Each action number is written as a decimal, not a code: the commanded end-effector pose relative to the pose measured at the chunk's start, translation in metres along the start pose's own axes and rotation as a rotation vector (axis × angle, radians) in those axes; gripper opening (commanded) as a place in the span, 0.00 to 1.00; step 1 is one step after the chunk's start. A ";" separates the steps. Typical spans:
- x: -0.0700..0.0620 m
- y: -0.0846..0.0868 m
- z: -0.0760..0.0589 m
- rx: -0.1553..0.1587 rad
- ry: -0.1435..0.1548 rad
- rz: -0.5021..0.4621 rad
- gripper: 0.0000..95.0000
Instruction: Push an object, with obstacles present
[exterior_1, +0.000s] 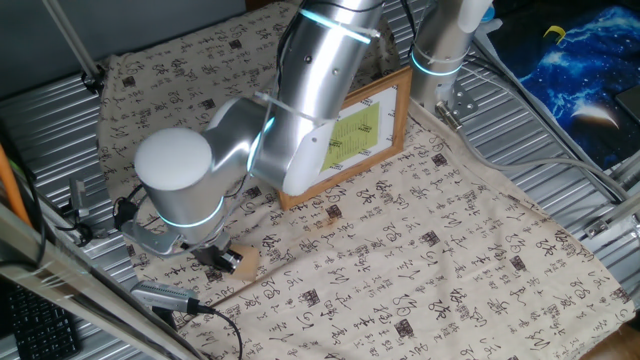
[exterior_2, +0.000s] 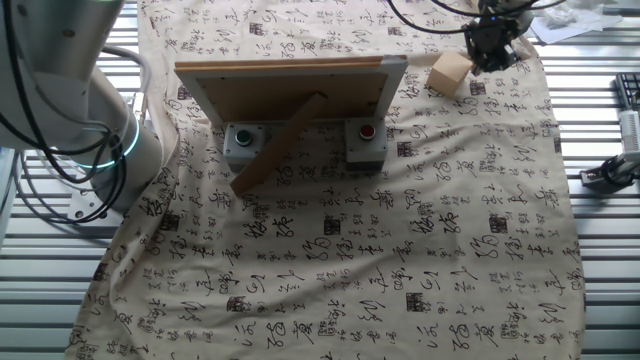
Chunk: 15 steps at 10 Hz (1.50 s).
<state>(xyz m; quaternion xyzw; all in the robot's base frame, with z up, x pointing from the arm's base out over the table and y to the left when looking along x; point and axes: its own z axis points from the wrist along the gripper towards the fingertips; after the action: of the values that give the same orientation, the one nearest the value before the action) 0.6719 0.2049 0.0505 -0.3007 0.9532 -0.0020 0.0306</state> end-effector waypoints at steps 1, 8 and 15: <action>0.003 0.000 -0.001 0.005 0.012 -0.061 0.00; 0.003 0.000 -0.001 -0.032 0.021 -0.129 0.00; -0.006 0.024 0.007 -0.028 0.023 -0.101 0.00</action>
<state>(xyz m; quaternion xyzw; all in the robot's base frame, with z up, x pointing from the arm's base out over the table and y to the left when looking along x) 0.6624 0.2296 0.0436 -0.3484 0.9372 0.0050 0.0147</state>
